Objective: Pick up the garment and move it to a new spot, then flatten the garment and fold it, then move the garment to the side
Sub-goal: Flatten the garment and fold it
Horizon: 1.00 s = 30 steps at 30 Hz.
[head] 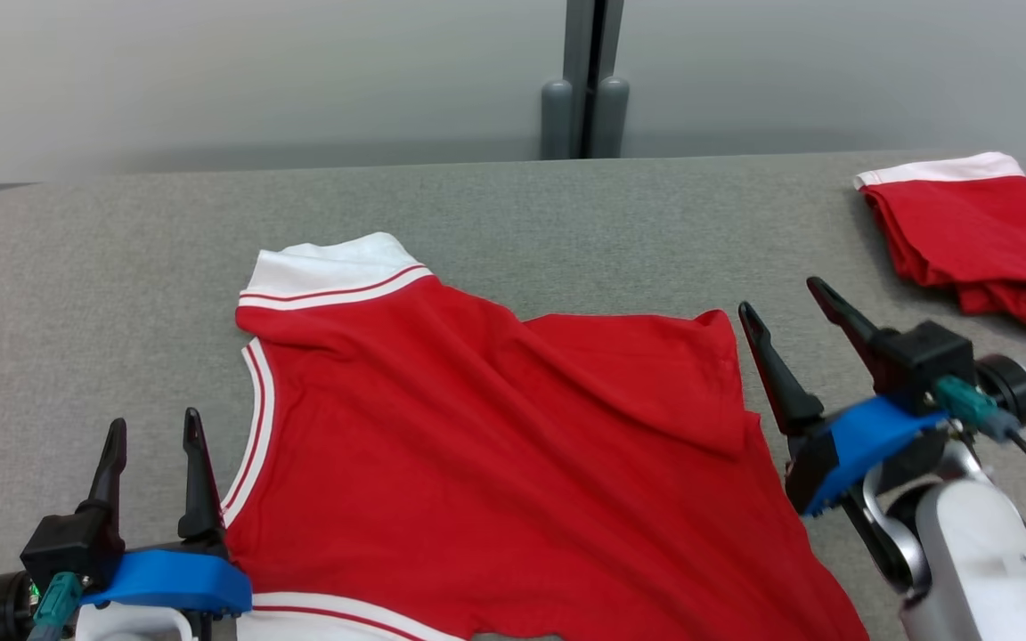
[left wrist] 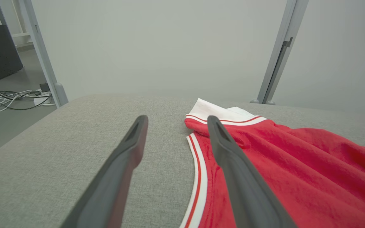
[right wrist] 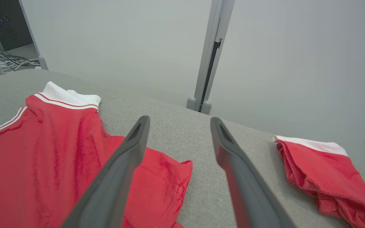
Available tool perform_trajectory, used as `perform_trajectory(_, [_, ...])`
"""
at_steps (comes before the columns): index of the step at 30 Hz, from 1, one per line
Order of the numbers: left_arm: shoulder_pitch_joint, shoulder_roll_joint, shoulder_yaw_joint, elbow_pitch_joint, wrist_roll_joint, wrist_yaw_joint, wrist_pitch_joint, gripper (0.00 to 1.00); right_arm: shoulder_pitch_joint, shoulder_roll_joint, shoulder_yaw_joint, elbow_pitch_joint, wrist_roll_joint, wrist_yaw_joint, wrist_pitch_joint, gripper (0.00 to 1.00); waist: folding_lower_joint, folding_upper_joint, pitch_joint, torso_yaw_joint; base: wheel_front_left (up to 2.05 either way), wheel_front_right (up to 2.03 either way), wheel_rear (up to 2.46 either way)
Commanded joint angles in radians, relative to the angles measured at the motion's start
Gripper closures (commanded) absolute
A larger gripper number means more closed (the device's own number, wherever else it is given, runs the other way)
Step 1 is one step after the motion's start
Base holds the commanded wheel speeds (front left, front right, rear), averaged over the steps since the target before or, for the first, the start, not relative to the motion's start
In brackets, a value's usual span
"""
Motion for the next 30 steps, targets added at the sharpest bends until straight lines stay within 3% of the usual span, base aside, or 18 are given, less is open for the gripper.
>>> perform_trajectory(1, [-0.017,0.002,-0.002,0.001,0.004,-0.005,-0.005,0.00,-0.043,0.006,0.004,0.047,-0.006,0.000,-0.011,0.00,-0.0001,0.0000,0.008,0.011,0.00,0.00,0.00])
perform_trajectory(15, [-0.052,-0.004,-0.032,0.008,-0.009,-0.007,-0.005,0.00,-0.227,0.039,-0.024,0.553,-0.038,0.000,-0.105,0.00,-0.0001,0.0000,0.055,0.068,0.00,0.00,0.00])
perform_trajectory(23, [-0.076,-0.004,-0.042,0.020,-0.011,-0.009,-0.005,0.00,-0.273,0.078,-0.008,0.744,-0.021,0.000,-0.164,0.00,-0.0001,0.0000,0.081,0.077,0.00,0.00,0.00])
perform_trajectory(24, [-0.080,-0.003,-0.043,0.022,-0.011,-0.009,-0.005,0.00,-0.281,0.080,-0.004,0.763,-0.017,0.000,-0.172,0.67,-0.0001,0.0000,0.083,0.078,0.00,0.00,0.00])
perform_trajectory(25, [-0.083,-0.003,-0.046,0.024,-0.011,-0.009,-0.005,0.00,-0.292,0.083,-0.002,0.779,-0.012,0.000,-0.179,1.00,-0.0001,0.0000,0.085,0.079,0.00,0.00,0.00])
perform_trajectory(30, [-0.102,-0.004,-0.057,0.033,-0.015,-0.007,-0.005,0.00,-0.407,0.064,-0.018,0.844,0.012,0.000,-0.272,1.00,-0.0001,0.0000,0.088,0.092,0.00,0.00,0.00])
